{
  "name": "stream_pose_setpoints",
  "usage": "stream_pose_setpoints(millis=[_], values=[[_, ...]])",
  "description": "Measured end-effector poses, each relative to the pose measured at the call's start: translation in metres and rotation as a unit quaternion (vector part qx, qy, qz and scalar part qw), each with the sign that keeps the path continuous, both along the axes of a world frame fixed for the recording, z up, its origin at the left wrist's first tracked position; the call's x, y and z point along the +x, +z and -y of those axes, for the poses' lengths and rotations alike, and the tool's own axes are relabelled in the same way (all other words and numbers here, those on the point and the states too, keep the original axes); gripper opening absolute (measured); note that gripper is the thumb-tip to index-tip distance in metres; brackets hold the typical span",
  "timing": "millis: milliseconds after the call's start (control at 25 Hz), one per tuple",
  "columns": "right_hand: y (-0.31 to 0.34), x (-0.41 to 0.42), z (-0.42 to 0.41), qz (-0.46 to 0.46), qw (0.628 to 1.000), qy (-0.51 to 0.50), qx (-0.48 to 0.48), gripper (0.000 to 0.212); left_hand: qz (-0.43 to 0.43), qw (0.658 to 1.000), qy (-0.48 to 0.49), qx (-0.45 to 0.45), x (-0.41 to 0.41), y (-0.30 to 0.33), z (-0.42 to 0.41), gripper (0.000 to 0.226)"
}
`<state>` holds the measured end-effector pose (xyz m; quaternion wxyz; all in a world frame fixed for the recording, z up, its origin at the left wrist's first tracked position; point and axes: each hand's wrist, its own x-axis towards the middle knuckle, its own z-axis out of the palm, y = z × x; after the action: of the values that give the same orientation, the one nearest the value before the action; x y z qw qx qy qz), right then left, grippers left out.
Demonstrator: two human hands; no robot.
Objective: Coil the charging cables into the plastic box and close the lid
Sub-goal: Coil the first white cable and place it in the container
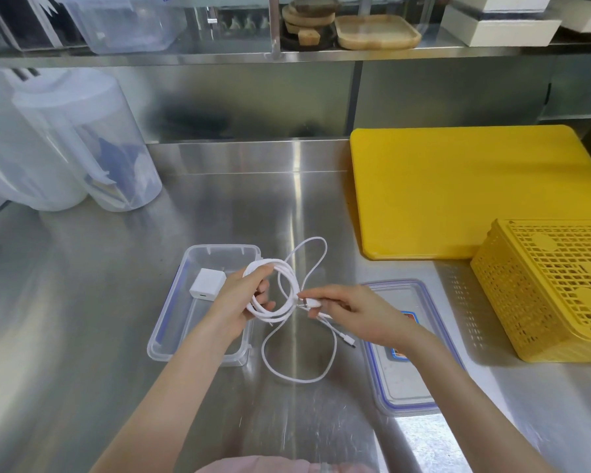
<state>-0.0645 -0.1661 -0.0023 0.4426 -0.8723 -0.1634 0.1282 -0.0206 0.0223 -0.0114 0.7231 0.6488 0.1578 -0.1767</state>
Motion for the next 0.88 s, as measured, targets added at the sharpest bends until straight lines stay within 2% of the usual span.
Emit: stream_pose_setpoints(millis=[80, 160, 240, 320, 360, 440, 520, 640, 720, 800, 880], values=[[-0.012, 0.001, -0.001, -0.019, 0.997, -0.045, -0.054, 0.029, 0.007, 0.998, -0.014, -0.059, -0.002, 0.005, 0.003, 0.026], [-0.020, 0.001, -0.007, -0.010, 0.995, -0.073, -0.067, 0.027, 0.018, 0.995, -0.031, -0.098, -0.005, 0.009, 0.008, 0.030], [-0.025, 0.002, -0.013, -0.049, 0.992, -0.110, 0.026, 0.028, 0.035, 0.994, -0.035, -0.100, -0.008, 0.012, 0.014, 0.030], [-0.022, 0.002, -0.021, -0.156, 0.961, -0.150, 0.170, 0.031, 0.057, 0.997, -0.025, -0.055, -0.011, 0.010, 0.019, 0.031], [-0.022, 0.002, -0.024, -0.173, 0.947, -0.160, 0.219, 0.027, 0.066, 0.997, -0.020, -0.033, -0.012, 0.009, 0.021, 0.031], [-0.025, 0.001, -0.030, -0.124, 0.947, -0.177, 0.237, 0.010, 0.066, 0.997, -0.024, -0.025, -0.014, 0.004, 0.026, 0.028], [-0.027, 0.000, -0.034, -0.071, 0.950, -0.207, 0.221, 0.025, 0.055, 0.996, -0.041, -0.056, -0.016, 0.000, 0.028, 0.021], [-0.025, 0.004, -0.032, 0.011, 0.965, -0.217, 0.147, 0.022, 0.042, 0.988, -0.122, -0.080, -0.019, -0.003, 0.025, 0.011], [-0.025, 0.004, -0.025, 0.035, 0.978, -0.176, 0.105, 0.019, 0.033, 0.984, -0.161, -0.071, -0.021, -0.001, 0.021, 0.017], [-0.023, 0.001, -0.024, 0.055, 0.982, -0.157, 0.089, 0.020, 0.028, 0.988, -0.137, -0.062, -0.020, 0.002, 0.021, 0.023], [-0.022, 0.001, -0.026, 0.097, 0.973, -0.180, 0.107, 0.021, 0.040, 0.992, -0.094, -0.068, -0.020, 0.004, 0.026, 0.023]])
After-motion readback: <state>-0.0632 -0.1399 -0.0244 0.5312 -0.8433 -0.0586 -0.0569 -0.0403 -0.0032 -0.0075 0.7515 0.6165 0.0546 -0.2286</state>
